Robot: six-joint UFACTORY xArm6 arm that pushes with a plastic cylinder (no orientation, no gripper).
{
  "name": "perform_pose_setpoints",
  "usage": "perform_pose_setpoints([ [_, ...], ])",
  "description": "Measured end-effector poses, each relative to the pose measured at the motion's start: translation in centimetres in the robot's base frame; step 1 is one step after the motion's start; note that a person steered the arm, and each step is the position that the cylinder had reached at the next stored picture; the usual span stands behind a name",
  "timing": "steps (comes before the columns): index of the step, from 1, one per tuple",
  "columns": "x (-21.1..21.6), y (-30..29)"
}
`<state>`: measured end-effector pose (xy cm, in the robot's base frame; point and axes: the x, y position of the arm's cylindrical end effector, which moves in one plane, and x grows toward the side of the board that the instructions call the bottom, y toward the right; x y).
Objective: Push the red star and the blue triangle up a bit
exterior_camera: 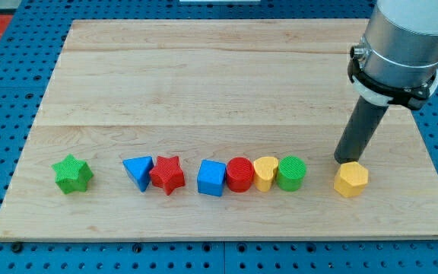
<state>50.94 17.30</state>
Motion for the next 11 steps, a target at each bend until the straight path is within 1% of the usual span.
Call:
perform_pose_setpoints([
  [1, -0.6, 0.0],
  [2, -2.8, 0.2],
  [3, -3.6, 4.0],
  [4, -4.8, 10.4],
  [5, -2.6, 14.3],
  [6, 2.8, 12.7],
  [7, 7.3, 7.7],
  [8, 8.1, 1.5],
  [9, 10.9, -2.2],
  [10, 10.8, -10.7],
  [11, 10.8, -18.0],
])
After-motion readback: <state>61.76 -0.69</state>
